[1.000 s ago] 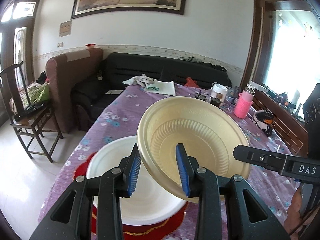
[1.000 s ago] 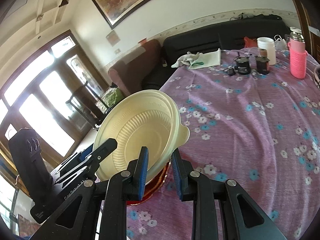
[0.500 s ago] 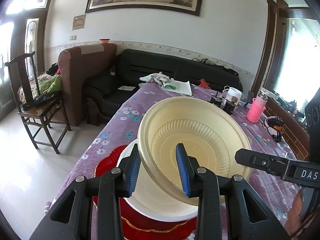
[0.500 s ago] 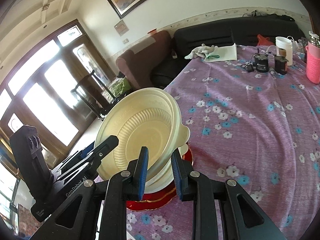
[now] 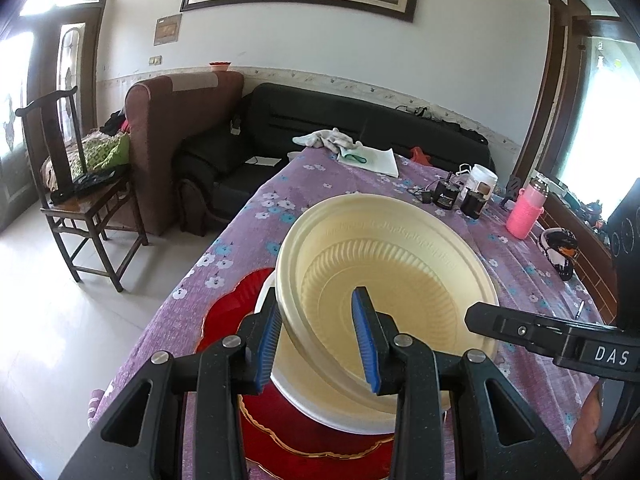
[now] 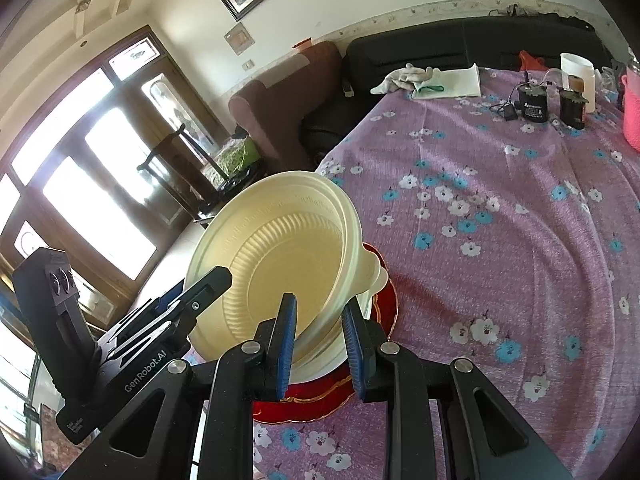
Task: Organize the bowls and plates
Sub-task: 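Lower the beige bowl into the white bowl on the stack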
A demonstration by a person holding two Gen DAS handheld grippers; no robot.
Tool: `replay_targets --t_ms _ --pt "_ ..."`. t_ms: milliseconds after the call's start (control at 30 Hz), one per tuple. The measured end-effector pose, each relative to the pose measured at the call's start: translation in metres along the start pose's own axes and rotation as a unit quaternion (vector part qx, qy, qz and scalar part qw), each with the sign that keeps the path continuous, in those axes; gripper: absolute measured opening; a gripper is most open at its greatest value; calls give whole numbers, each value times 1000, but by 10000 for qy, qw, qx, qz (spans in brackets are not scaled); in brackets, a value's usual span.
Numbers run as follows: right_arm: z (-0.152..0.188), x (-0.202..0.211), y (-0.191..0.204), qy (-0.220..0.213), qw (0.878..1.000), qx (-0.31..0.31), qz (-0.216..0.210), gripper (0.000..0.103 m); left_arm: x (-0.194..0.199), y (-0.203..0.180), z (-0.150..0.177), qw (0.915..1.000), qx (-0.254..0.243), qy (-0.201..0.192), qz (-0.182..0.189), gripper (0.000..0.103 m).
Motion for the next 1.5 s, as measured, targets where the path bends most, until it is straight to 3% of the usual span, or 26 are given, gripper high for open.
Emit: replay_targets --t_ms 1500 --pt "12 4 9 54 9998 153 -107 29 0 8 12 9999 -62 52 -99 35"
Point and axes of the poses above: each gripper's, at about its wrist camera, not at the fingertips, and x roughly against the way its jaws point, y to its left, z to its underside, the point moved 10 cm from there along -x, roughly the way its jaws point, and after that the axes turned 11 degrees about x, right-handed, at the moved point
